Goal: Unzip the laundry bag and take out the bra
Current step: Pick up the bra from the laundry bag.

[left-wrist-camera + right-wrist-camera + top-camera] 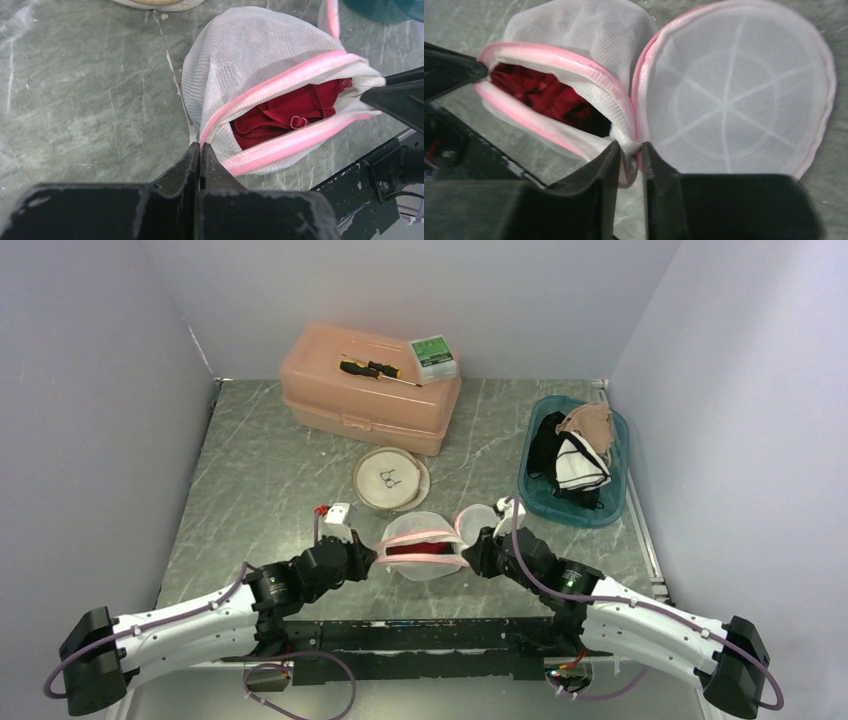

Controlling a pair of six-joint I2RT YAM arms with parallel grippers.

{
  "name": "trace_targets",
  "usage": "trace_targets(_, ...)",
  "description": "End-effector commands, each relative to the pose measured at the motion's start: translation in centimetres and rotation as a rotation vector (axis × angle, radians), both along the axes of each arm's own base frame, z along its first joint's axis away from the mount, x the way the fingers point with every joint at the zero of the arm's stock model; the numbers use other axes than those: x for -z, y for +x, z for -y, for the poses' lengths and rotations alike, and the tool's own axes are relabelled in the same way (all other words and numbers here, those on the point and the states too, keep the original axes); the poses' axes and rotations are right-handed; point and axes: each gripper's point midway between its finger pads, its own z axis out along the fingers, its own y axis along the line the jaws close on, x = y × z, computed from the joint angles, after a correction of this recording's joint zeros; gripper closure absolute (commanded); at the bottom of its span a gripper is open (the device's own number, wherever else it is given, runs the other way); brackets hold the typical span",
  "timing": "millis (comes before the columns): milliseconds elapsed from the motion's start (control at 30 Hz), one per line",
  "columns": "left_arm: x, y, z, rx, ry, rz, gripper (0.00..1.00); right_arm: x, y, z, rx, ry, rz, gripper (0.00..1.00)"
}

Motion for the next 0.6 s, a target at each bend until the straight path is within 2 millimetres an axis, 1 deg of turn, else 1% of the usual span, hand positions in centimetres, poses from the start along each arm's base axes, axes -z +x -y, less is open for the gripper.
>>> trace_targets(0,-2.4,0.6,2.1,0.024,-0.071,0.012,0.97,-0.2,0.1,1.0,0.062,0.001,-0.011,0.56)
trace_targets(33,-2.4,0.5,2.3,0.037,-0.062,0.000,0.97,-1.2,0.2,1.1,0.073,0.017,0.002,0.46)
trace_targets(67,-2.6,0.4,2.6,0.045,-0.057,-0.009,0.97,-2.1,0.3,1.4,0.086,0.023,0.018,0.41)
trace_targets(133,-3.3,0.5,3.1,0.058,-0.052,-0.015,0.97,-4.0,0.3,2.0,0.100,0.028,0.052,0.37)
trace_targets(233,-4.5,0.7,3.7,0.058,-0.055,-0.019,0.93,-7.4,0.3,1.6,0.074,0.060,0.111,0.36)
trace_targets(300,-4.9,0.9,3.9,0.056,-0.049,-0.025,0.87,-9.1,0.2,0.7,0.023,0.078,0.136,0.39)
trace_targets(333,-5.1,0.9,4.0,0.054,-0.046,-0.030,0.84,-9.7,0.1,0.1,-0.003,0.084,0.142,0.42)
trace_targets(367,-5.0,0.9,4.1,0.055,-0.038,-0.037,0.82,-10.0,0.1,-0.6,-0.029,0.088,0.147,0.45)
trace_targets(433,-4.7,0.8,4.3,0.056,-0.030,-0.058,0.77,-9.9,0.0,-2.1,-0.081,0.080,0.139,0.51)
trace_targets(467,-4.5,0.7,4.3,0.054,-0.029,-0.069,0.74,-9.4,0.0,-2.9,-0.106,0.069,0.127,0.53)
trace_targets(567,-3.9,0.3,4.5,0.059,-0.039,-0.100,0.72,-7.3,0.3,-4.5,-0.138,0.014,0.085,0.61)
